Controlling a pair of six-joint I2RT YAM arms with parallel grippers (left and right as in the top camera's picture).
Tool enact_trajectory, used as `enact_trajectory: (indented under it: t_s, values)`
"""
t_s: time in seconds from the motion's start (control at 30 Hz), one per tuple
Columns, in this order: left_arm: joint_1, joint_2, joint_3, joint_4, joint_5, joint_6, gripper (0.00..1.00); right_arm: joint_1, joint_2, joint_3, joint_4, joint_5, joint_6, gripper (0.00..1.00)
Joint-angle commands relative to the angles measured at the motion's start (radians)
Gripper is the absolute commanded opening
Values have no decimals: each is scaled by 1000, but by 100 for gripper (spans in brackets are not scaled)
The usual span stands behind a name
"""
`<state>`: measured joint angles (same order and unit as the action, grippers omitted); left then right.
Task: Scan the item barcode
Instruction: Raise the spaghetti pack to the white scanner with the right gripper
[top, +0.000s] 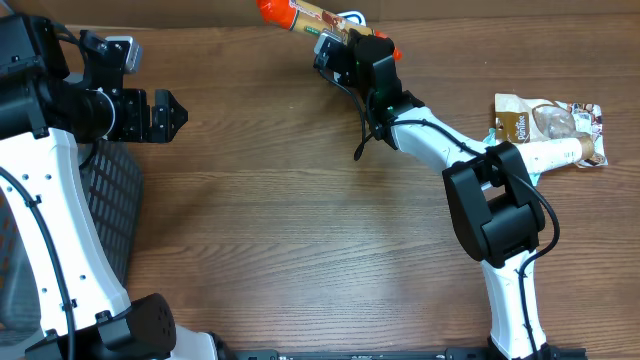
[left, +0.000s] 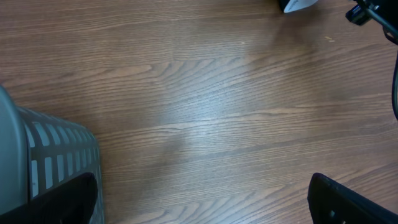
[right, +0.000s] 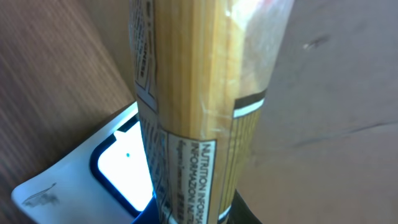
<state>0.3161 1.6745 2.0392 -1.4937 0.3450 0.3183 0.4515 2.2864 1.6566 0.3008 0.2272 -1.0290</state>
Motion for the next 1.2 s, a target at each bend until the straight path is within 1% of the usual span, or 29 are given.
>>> enact_trajectory:
  t_s: [0.0, 0.07, 0.27, 0.47, 0.7, 1.07, 1.17]
  values:
    - [-2, 1, 5, 2, 11, 22, 99, -2, -45, 49, 67, -31, -2, 4]
    - [-2, 1, 5, 2, 11, 22, 100, -5, -45, 49, 73, -30, -10, 4]
    - [-2, 1, 5, 2, 11, 22, 100, -14, -43, 49, 93, -79, -167, 4]
    - [-2, 1, 5, 2, 11, 22, 100, -15, -31, 49, 180, -79, -177, 4]
    - [-2, 1, 5, 2, 11, 22, 100, -15, -30, 50, 192, -80, -214, 4]
    - [-2, 1, 5, 2, 11, 22, 100, -14, -39, 49, 191, -82, -208, 4]
    - [-2, 1, 5, 2, 11, 22, 100, -3, -76, 49, 168, -83, -83, 4]
